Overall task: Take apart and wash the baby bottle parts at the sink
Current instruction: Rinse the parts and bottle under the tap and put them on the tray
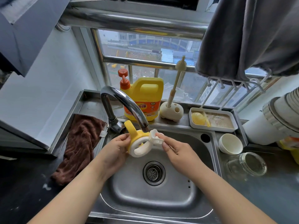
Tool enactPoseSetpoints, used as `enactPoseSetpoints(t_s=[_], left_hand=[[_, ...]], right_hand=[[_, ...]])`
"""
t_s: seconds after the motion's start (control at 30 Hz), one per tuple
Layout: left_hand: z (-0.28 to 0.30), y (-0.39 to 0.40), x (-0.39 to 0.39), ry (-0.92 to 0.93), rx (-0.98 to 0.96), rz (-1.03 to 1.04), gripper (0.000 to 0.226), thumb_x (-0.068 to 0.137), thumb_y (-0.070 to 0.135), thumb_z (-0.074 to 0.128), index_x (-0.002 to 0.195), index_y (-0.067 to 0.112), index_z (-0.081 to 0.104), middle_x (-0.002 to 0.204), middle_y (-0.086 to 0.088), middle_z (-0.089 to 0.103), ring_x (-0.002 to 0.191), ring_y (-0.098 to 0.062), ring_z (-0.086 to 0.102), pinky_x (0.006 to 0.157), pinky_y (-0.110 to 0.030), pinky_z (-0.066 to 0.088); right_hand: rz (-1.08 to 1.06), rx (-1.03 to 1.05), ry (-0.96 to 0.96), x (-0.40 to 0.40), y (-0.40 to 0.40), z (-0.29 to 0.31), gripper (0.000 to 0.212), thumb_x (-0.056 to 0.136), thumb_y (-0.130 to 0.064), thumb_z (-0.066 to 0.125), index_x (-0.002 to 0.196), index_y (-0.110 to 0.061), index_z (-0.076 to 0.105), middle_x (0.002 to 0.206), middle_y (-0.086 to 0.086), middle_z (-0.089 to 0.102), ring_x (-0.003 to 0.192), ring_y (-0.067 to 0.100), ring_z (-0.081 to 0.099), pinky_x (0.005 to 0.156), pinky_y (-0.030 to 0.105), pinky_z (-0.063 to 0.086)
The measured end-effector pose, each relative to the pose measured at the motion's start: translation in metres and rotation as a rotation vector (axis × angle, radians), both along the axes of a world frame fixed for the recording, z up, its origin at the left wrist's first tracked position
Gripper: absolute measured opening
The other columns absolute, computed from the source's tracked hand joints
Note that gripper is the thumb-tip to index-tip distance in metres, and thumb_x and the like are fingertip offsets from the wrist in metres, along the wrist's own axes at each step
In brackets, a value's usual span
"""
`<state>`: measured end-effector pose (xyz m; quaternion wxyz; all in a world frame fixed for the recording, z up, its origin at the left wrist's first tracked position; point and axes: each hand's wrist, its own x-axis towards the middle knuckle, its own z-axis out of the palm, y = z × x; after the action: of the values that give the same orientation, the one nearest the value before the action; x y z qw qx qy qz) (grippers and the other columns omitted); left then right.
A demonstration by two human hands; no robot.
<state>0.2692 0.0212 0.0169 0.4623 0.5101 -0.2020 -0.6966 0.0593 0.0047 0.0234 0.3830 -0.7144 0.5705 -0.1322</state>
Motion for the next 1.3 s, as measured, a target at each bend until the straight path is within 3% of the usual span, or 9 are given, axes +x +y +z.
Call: enactPoseSetpoints(t_s=[0.2,0.47,0.7,0.83,0.93,1.0,1.1,1.2,1.3], left_hand=[[0.009,-0.001,-0.009,0.188,0.076,0.099,0.030,0.100,0.011,0.034,0.100,-0.003,0.060,0.078,-0.015,0.072,0.064,-0.018,0.070,0.061,-0.031,0.059],[0.009,-0.012,-0.021,0.296,0.216,0.307,0.034,0.103,0.015,0.034,0.096,-0.009,0.056,0.079,-0.021,0.068,0.072,-0.027,0.068,0.057,-0.038,0.057],[0.007,-0.010,-0.018,0.260,0.218,0.348,0.024,0.101,0.010,0.039,0.094,-0.003,0.058,0.077,-0.017,0.069,0.068,-0.022,0.069,0.058,-0.040,0.057],[0.003,-0.008,-0.016,0.194,0.212,0.307,0.027,0.101,0.010,0.037,0.087,0.005,0.058,0.062,-0.007,0.063,0.046,-0.012,0.061,0.047,-0.030,0.057],[-0.001,-0.003,-0.018,0.258,0.220,0.302,0.026,0.099,0.008,0.038,0.088,0.005,0.061,0.069,-0.006,0.060,0.051,-0.012,0.055,0.055,-0.029,0.056],[-0.001,0.002,-0.017,0.311,0.242,0.287,0.024,0.097,0.007,0.041,0.090,0.003,0.063,0.076,-0.010,0.063,0.060,-0.017,0.060,0.052,-0.028,0.057],[0.000,0.007,-0.019,0.338,0.269,0.266,0.023,0.097,0.010,0.042,0.091,0.002,0.062,0.089,-0.015,0.051,0.070,-0.019,0.050,0.047,-0.031,0.055],[-0.001,0.012,-0.018,0.334,0.296,0.272,0.028,0.101,0.015,0.038,0.095,0.001,0.062,0.081,-0.012,0.050,0.061,-0.014,0.042,0.042,-0.028,0.052],[-0.008,0.015,-0.012,0.290,0.296,0.216,0.036,0.101,0.027,0.038,0.104,0.002,0.063,0.100,-0.014,0.057,0.077,-0.019,0.053,0.060,-0.032,0.059]], right_hand=[[-0.027,0.076,0.017,-0.001,0.005,-0.011,0.037,0.098,-0.038,0.044,0.131,-0.054,0.045,0.126,-0.012,0.062,0.115,0.012,0.057,0.096,0.035,0.047],[0.083,-0.056,-0.032,0.008,0.025,-0.001,0.041,0.099,-0.034,0.043,0.136,-0.051,0.040,0.116,-0.007,0.066,0.107,0.015,0.059,0.089,0.035,0.048],[0.149,-0.079,0.462,-0.007,0.030,-0.010,0.043,0.100,-0.044,0.029,0.142,-0.055,0.023,0.117,-0.007,0.058,0.111,0.017,0.054,0.082,0.030,0.042],[-0.131,0.134,0.082,-0.013,0.028,-0.007,0.047,0.097,-0.040,0.045,0.141,-0.050,0.031,0.131,-0.006,0.059,0.119,0.013,0.054,0.091,0.026,0.043],[-0.302,0.238,-0.177,-0.004,0.021,-0.004,0.066,0.091,-0.040,0.058,0.148,-0.039,0.023,0.137,-0.010,0.051,0.124,0.006,0.048,0.093,0.022,0.035],[-0.321,0.313,-0.285,0.004,0.019,-0.001,0.063,0.089,-0.040,0.062,0.145,-0.033,0.033,0.118,-0.015,0.059,0.100,-0.005,0.056,0.081,0.017,0.039],[-0.301,0.402,-0.476,0.013,0.020,0.003,0.024,0.092,-0.033,0.059,0.112,-0.021,0.061,0.056,-0.022,0.054,0.046,-0.005,0.045,0.049,0.011,0.031],[-0.279,0.484,-0.611,0.019,0.023,0.005,0.005,0.092,-0.024,0.060,0.092,-0.019,0.061,0.045,-0.016,0.047,0.039,-0.001,0.037,0.043,0.015,0.027],[-0.243,0.514,-0.667,0.021,0.026,0.009,0.010,0.090,-0.008,0.061,0.099,-0.007,0.060,0.049,-0.014,0.056,0.042,-0.004,0.047,0.043,0.009,0.034]])
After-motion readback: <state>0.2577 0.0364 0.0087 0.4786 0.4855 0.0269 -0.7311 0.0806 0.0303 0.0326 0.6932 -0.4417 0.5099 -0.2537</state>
